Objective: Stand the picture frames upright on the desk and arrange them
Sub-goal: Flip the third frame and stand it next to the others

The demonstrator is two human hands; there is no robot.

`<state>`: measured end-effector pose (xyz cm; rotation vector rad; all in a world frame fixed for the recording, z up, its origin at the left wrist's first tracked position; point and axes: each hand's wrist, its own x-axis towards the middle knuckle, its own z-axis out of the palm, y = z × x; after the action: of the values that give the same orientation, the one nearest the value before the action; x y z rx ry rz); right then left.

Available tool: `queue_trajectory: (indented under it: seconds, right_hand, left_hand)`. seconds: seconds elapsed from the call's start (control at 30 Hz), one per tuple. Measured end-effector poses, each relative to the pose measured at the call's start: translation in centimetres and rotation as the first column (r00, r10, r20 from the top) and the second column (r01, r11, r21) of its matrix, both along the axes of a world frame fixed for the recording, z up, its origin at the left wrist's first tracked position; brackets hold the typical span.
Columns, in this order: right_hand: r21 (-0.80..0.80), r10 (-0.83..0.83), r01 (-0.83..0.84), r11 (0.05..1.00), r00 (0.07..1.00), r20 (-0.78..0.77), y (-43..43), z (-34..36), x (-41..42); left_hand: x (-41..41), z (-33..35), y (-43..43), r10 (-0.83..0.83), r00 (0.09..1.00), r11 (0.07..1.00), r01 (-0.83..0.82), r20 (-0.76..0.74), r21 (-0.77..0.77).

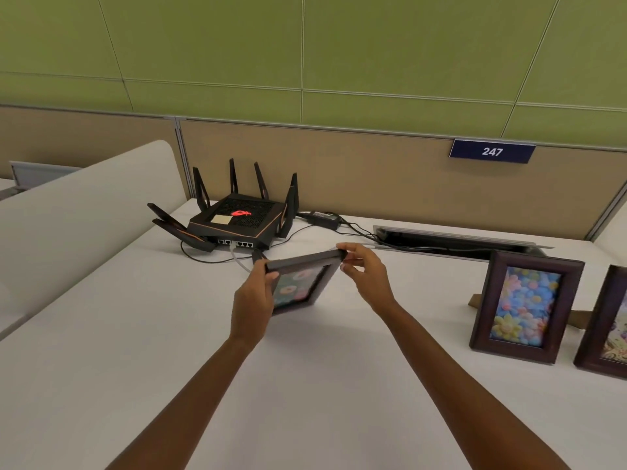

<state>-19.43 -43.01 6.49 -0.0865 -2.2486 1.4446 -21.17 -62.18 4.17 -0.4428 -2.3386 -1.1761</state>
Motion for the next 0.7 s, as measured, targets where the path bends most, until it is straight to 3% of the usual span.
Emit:
queue_trajectory:
  seconds: [0.23, 0.5, 0.7]
  right_hand:
    - [-0.133, 0.03, -0.033, 0.991, 0.999, -0.026, 1.9, 0.1, 0.9]
    - [-0.349, 0.096, -0.016, 0.937, 0.972, 0.213, 5.3, -2.7, 3.7]
    - [-0.489, 0.093, 0.019, 0.872, 0.975, 0.203, 7.6, -4.0, 5.3]
  left_hand:
    - [-0.5, 1.2, 2.9, -0.007, 0.996, 0.985, -0.009, 0.091, 0.171]
    - [-0.7, 3.4, 6.6, -0.176, 0.944, 0.891, 0.031, 0.281, 0.453]
    - [-1.2, 3.5, 9.4, -0.274, 0.913, 0.875, 0.106, 0.302, 0.472]
